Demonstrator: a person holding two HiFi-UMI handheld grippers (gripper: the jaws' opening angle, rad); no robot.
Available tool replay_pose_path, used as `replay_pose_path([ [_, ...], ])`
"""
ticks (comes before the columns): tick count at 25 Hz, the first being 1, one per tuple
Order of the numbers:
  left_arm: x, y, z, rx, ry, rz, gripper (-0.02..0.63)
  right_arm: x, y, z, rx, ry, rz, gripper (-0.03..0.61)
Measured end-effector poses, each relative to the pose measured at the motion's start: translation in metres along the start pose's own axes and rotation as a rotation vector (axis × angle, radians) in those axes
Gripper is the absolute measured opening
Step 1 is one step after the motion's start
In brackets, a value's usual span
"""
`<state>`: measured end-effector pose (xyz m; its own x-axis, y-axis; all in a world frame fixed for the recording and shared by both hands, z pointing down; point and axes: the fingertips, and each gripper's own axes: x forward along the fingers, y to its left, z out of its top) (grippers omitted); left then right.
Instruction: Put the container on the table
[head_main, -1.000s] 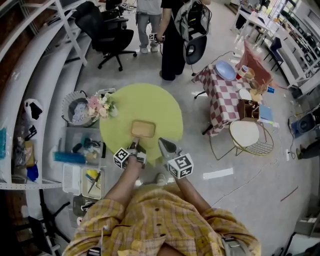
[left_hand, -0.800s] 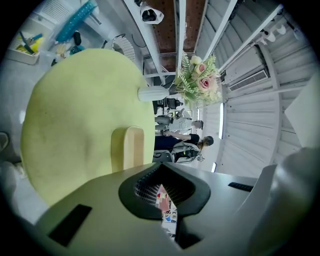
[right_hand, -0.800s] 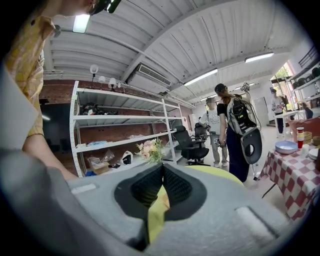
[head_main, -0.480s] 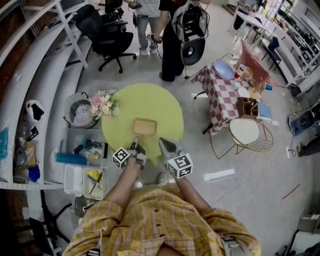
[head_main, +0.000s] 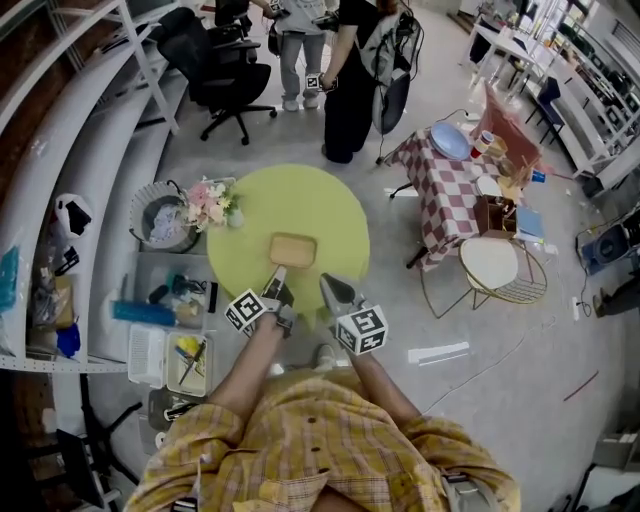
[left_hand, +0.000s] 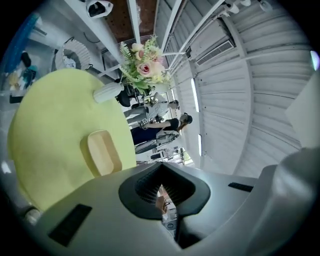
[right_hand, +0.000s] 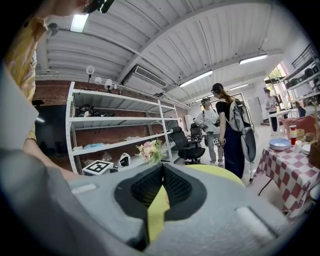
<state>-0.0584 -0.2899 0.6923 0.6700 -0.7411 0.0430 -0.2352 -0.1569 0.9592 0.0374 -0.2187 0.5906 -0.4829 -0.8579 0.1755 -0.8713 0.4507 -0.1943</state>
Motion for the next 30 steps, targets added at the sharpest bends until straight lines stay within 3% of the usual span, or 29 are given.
replay_pose_path([
  [11,-0.004,-0.046,0.0,0.313,0.064,-0.058,0.005,0.0,-0.001,0.004,0.027,-0.016,0.005,-0.002],
  [30,-0.015,-0.073,-0.018,0.66,0.13,-0.071,0.005,-0.003,-0.001,0.003,0.035,-0.018,0.019,-0.002],
])
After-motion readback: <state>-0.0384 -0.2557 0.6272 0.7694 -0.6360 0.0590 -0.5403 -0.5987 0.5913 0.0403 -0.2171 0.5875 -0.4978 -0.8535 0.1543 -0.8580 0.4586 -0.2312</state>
